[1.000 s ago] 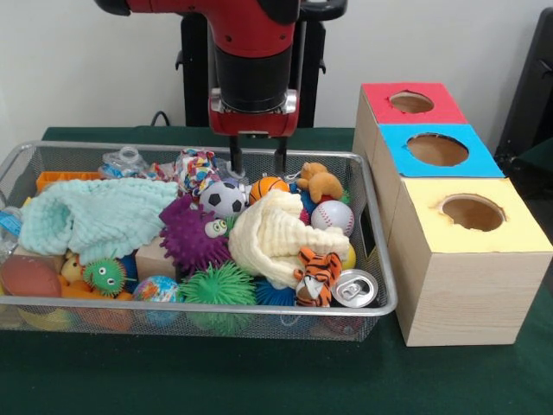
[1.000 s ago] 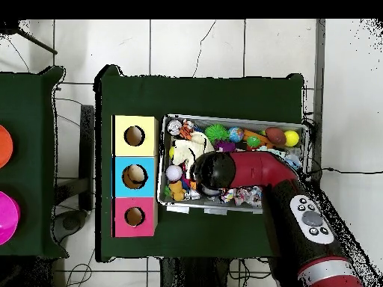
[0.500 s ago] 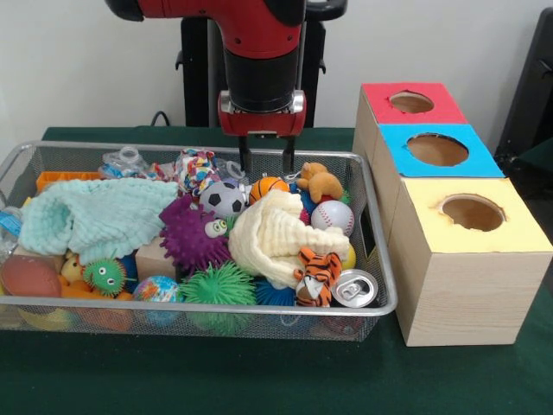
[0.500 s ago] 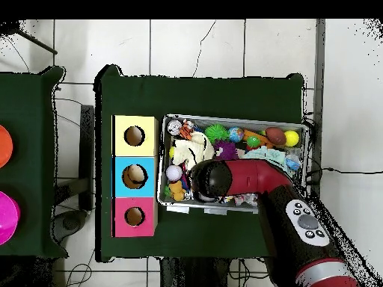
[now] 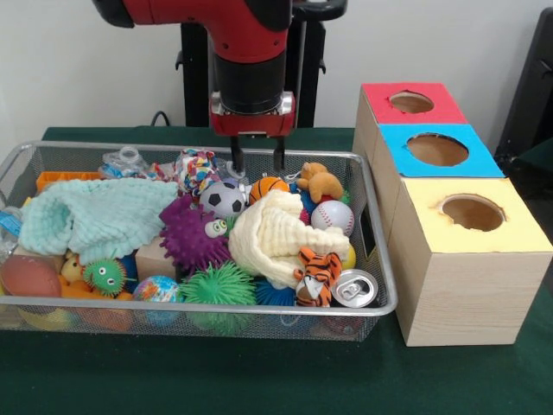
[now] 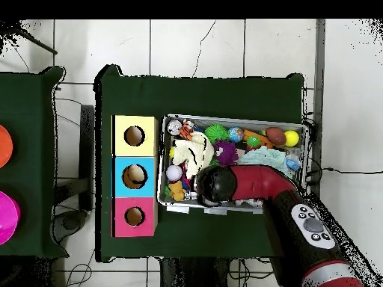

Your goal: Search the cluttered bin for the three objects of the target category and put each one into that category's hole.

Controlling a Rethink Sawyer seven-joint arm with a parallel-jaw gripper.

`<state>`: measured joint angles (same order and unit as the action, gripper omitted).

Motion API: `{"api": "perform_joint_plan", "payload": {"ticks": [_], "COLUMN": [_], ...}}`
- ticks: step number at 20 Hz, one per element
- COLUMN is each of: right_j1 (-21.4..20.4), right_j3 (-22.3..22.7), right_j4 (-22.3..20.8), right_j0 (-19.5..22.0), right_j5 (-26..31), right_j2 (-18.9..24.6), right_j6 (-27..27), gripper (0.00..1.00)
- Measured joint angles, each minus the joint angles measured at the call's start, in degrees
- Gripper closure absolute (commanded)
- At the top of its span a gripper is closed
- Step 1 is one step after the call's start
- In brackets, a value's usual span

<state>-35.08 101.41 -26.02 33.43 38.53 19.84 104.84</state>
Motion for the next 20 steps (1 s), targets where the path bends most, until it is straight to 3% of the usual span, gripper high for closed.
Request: {"api": "perform_joint_plan", "payload": {"ticks": [11, 20], "right_j1": [2.9, 4.3], "right_j3": [0.0, 0.0], "right_j4": [-3.6, -4.2], "right_j0": [4.8, 7.6], "right_j5": [-2.7, -2.7], "right_j2": [0.0, 0.2], "right_j6": [0.0, 0.0], "gripper": [0.00, 0.00]}}
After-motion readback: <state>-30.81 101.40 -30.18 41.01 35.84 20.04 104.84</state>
